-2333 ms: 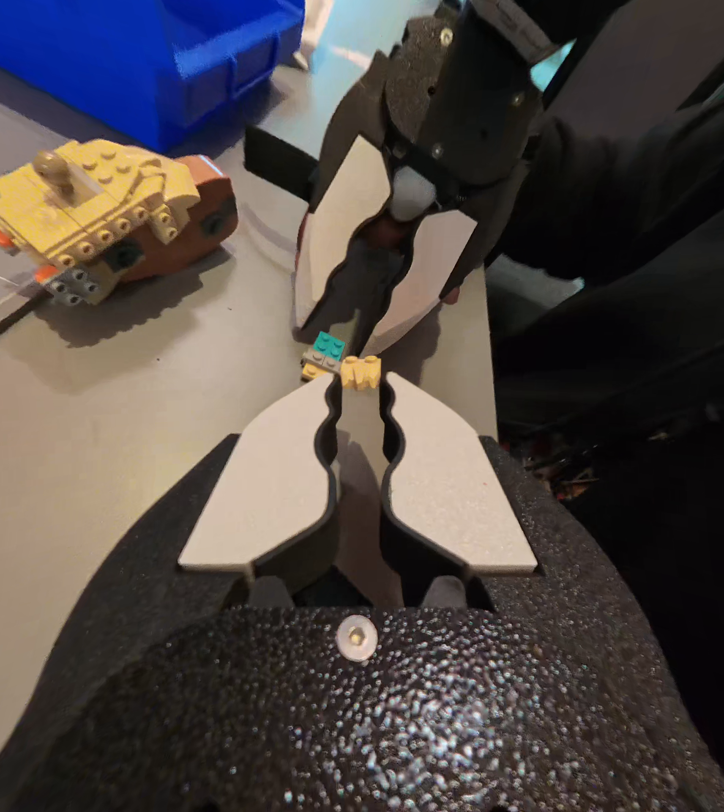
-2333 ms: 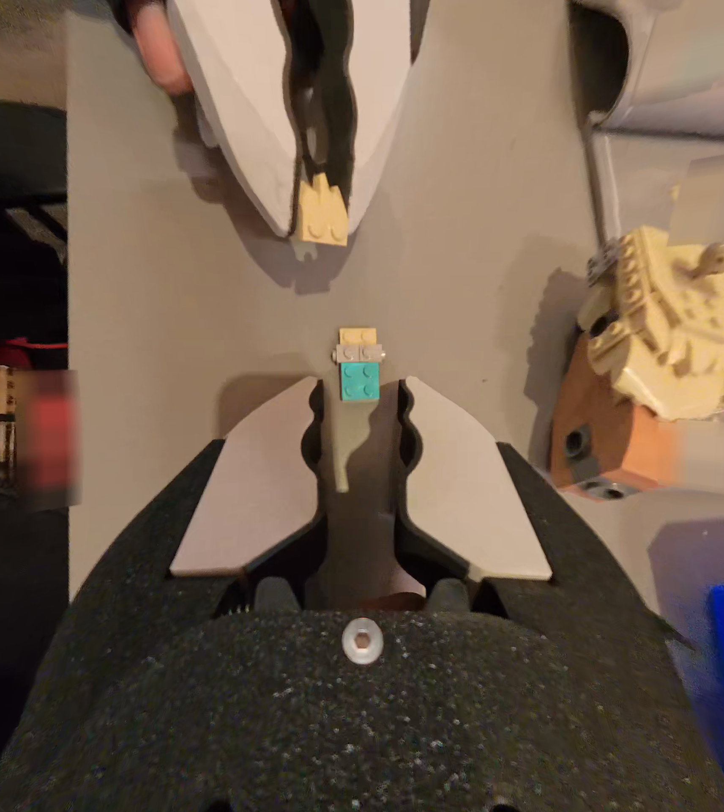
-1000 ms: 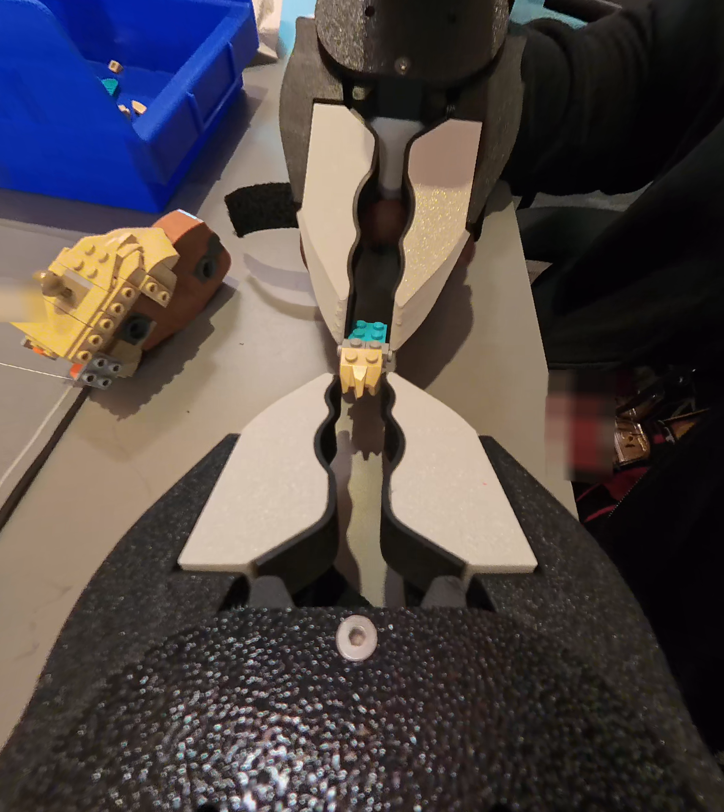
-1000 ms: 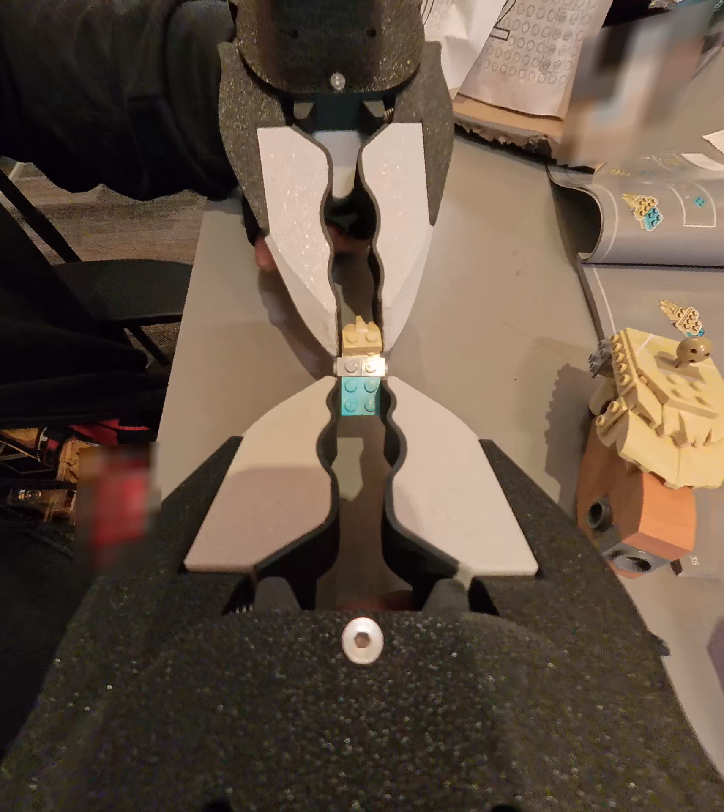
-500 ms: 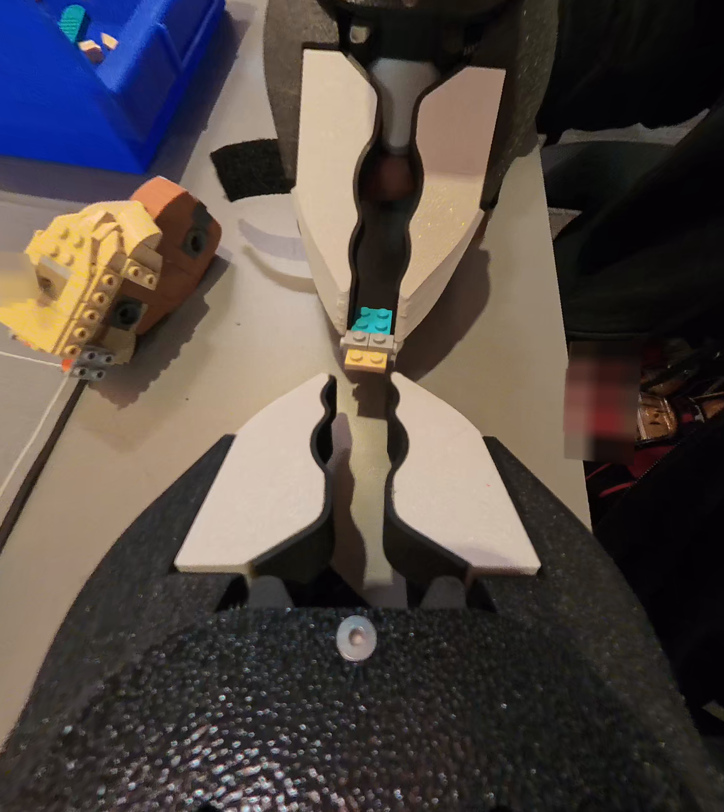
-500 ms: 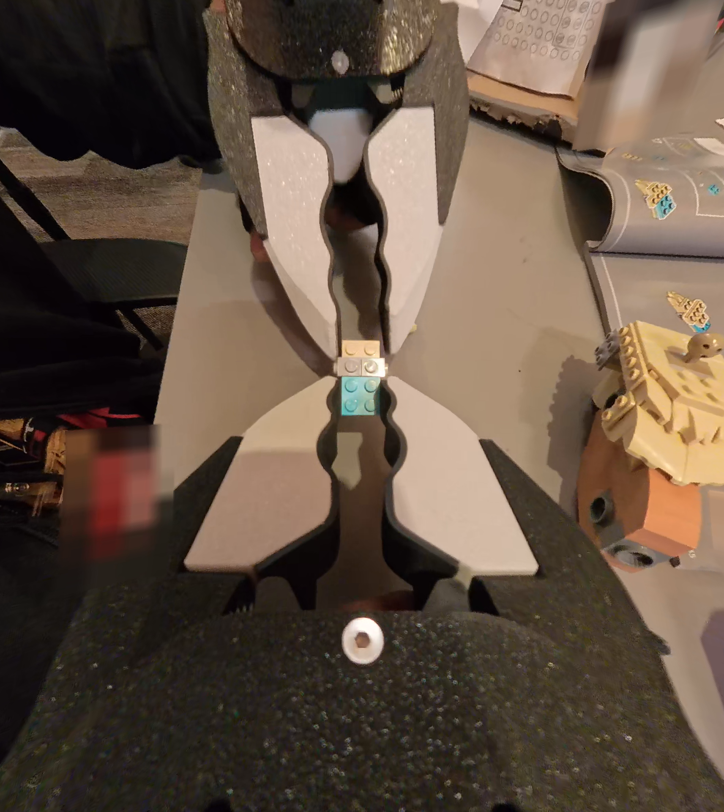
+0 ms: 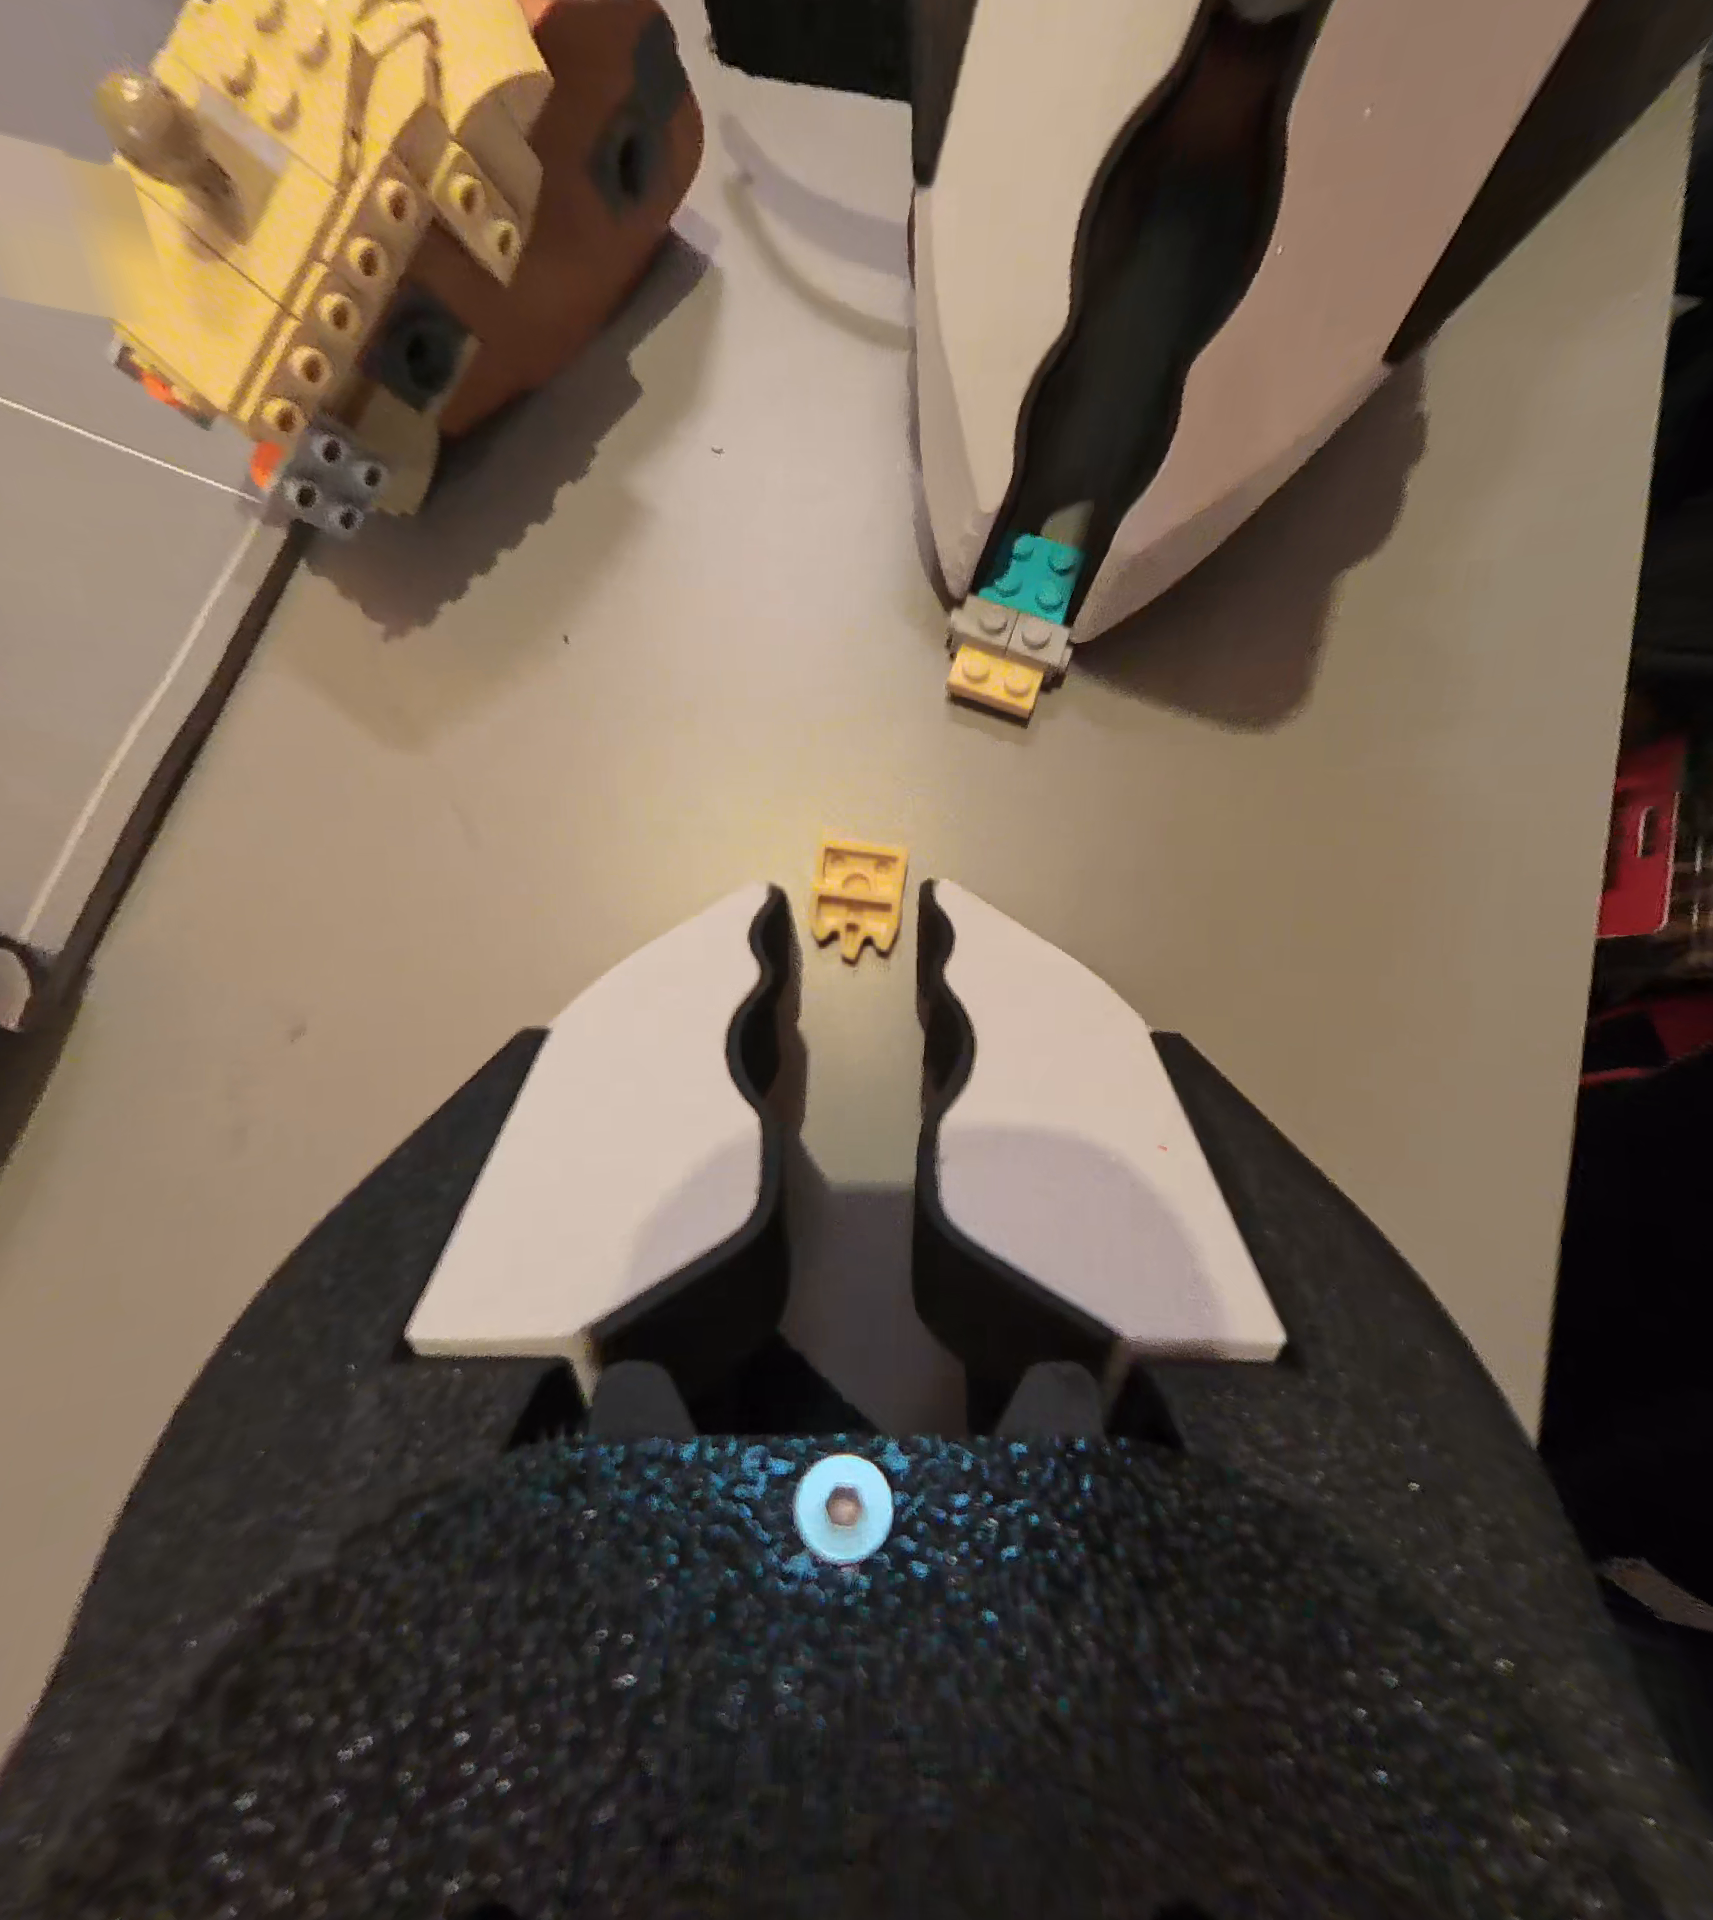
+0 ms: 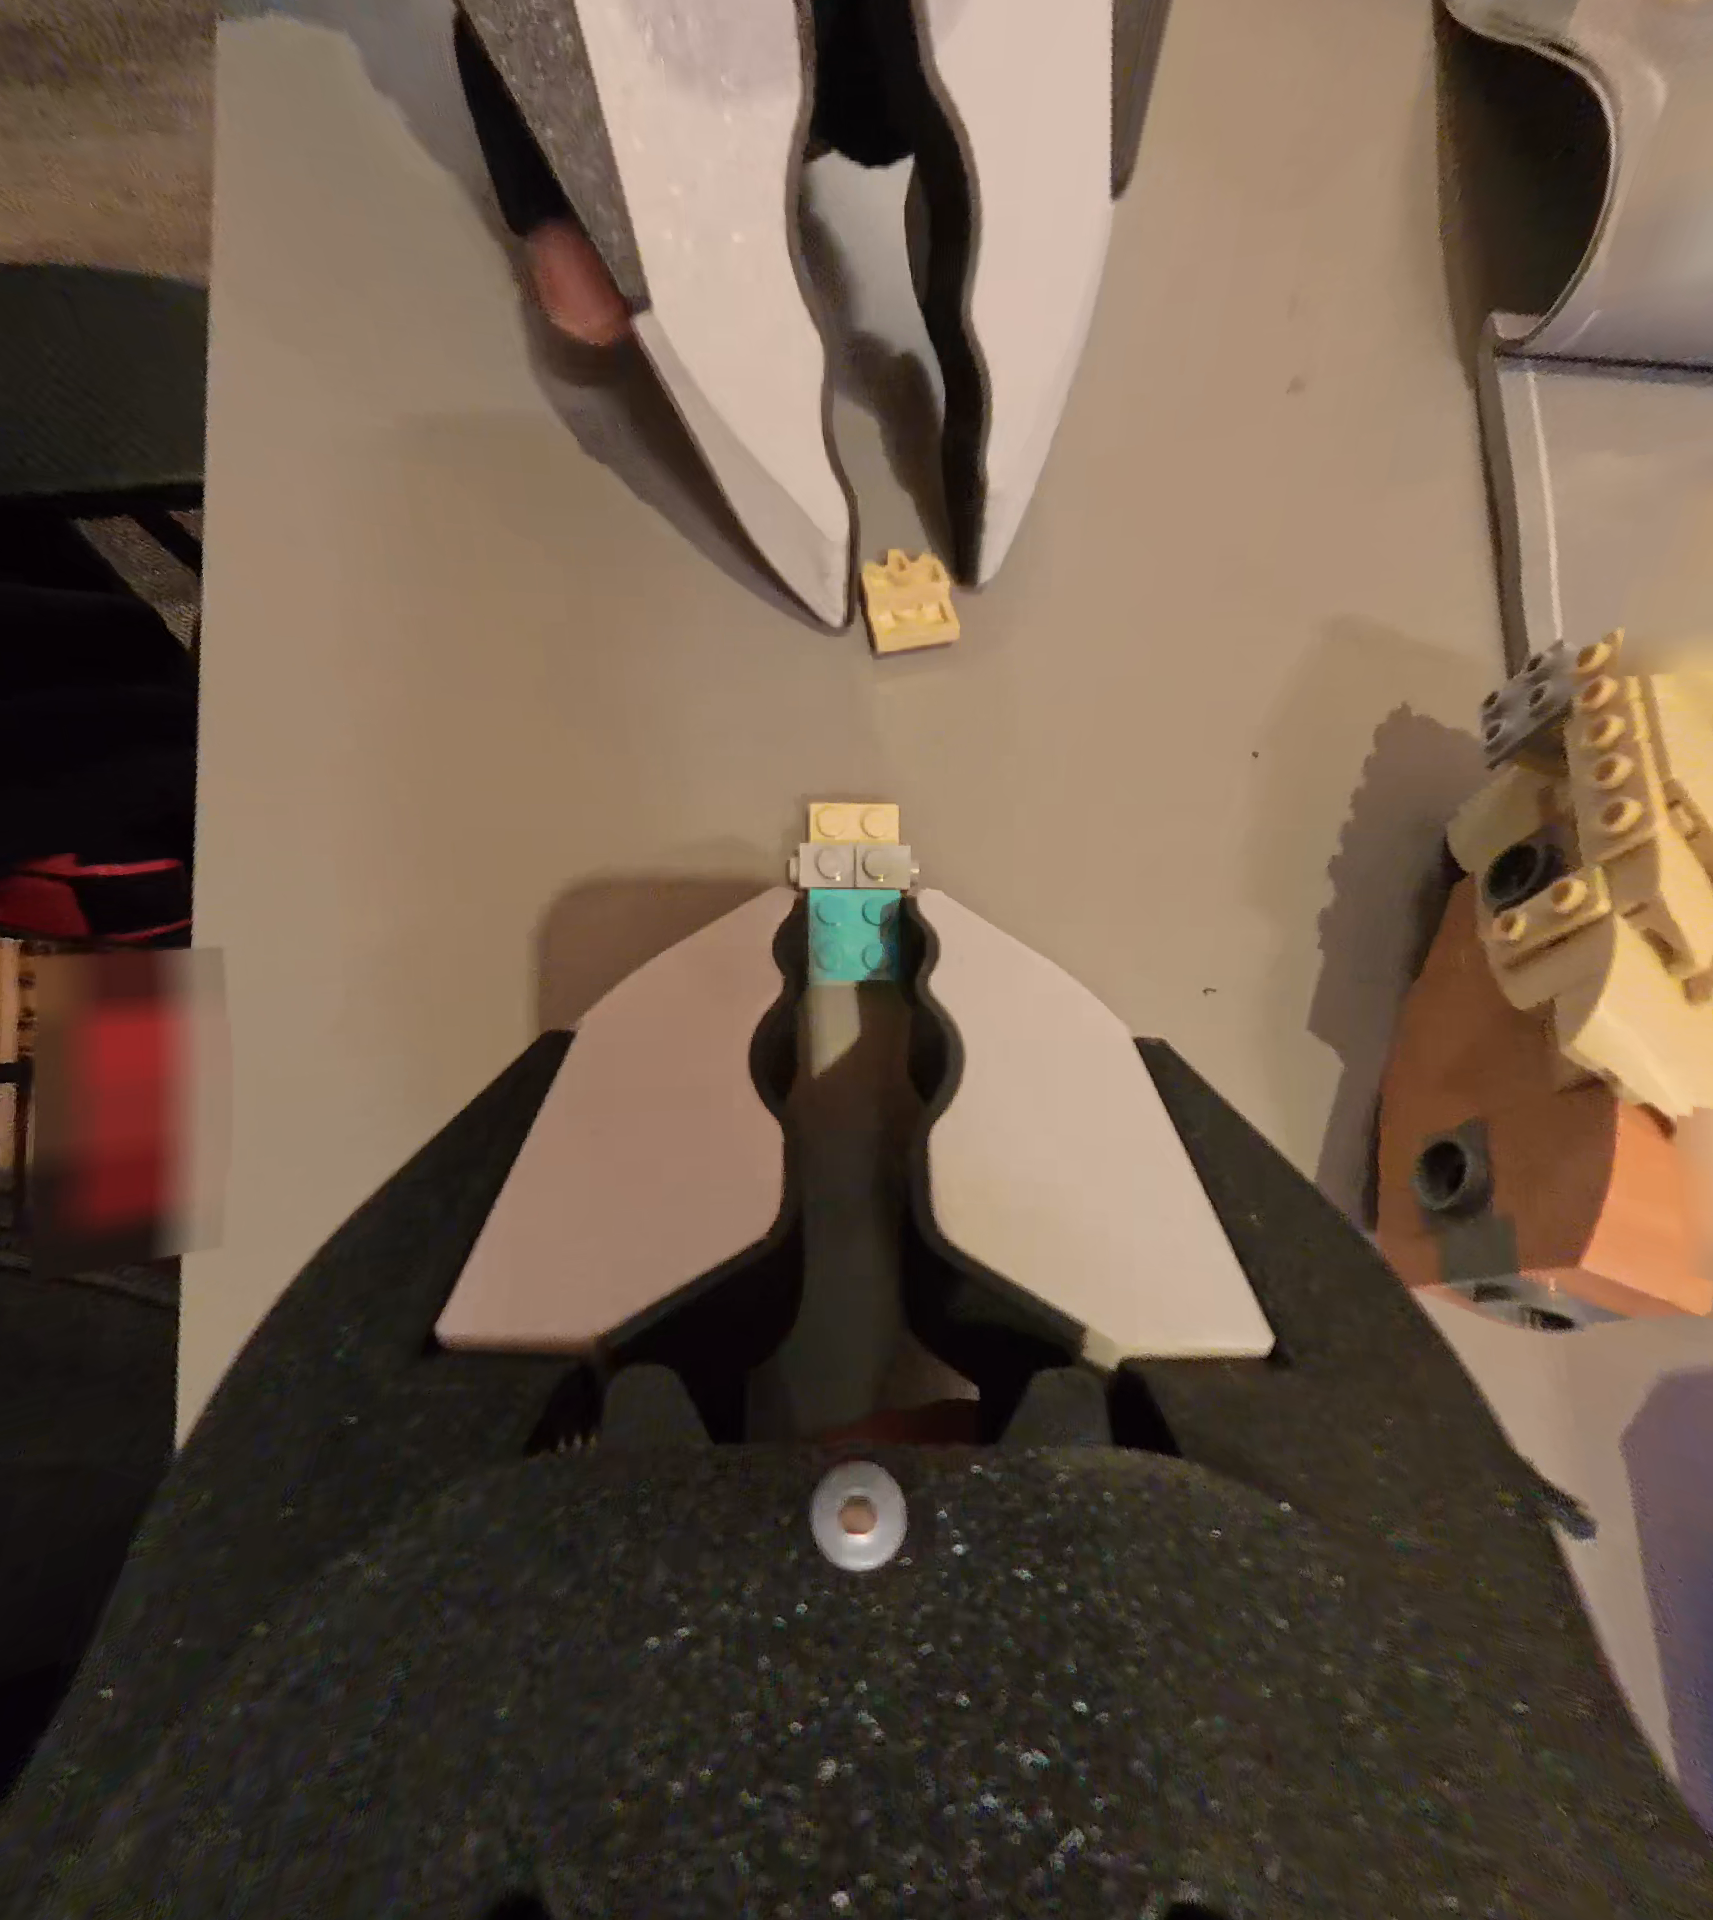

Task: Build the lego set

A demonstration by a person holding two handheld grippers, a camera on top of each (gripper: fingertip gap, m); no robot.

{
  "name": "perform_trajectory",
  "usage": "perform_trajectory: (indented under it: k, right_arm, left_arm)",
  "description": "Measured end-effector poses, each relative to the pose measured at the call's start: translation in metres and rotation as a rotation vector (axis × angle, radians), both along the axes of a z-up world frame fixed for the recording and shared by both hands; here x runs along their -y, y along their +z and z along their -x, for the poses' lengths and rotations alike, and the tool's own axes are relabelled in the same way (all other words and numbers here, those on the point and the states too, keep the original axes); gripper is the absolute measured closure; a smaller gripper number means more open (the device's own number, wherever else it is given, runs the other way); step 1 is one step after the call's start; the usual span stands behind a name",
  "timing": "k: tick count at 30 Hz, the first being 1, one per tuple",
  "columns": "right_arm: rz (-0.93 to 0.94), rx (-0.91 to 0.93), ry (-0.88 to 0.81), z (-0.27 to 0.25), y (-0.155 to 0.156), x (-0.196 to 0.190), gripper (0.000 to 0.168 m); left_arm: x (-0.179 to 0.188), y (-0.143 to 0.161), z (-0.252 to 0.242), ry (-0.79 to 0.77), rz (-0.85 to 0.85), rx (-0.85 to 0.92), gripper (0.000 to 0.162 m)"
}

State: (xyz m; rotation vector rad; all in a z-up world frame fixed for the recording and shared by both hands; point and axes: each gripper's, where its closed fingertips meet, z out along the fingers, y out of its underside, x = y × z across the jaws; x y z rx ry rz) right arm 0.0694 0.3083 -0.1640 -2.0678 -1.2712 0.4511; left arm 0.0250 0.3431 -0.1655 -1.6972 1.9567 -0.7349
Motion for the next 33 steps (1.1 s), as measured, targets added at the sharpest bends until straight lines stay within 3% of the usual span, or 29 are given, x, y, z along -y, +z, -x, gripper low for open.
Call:
perform_trajectory:
  k: [5,11,16,23,33]
  right_arm:
    - [-0.039,-0.002,-0.007,-0.002,0.002,-0.006,0.151]
    - [-0.253,-0.063,0.046,-0.003,0.023,-0.021,0.148]
    - [-0.34,-0.193,0.18,0.016,0.048,-0.012,0.153]
    - [-0.38,-0.166,0.266,0.022,0.044,-0.003,0.158]
    - [-0.36,-0.147,0.27,0.025,0.038,-0.002,0.162]
  left_arm:
    - [0.006,0.001,-0.004,-0.017,0.076,-0.008,0.146]
    - [0.019,0.025,-0.017,0.074,0.527,0.104,0.146]
    - [0.035,0.042,-0.023,0.028,0.801,0.13,0.146]
    - [0.041,0.041,-0.021,0.013,0.909,0.128,0.146]
    - [0.043,0.042,-0.02,0.001,0.905,0.141,0.146]
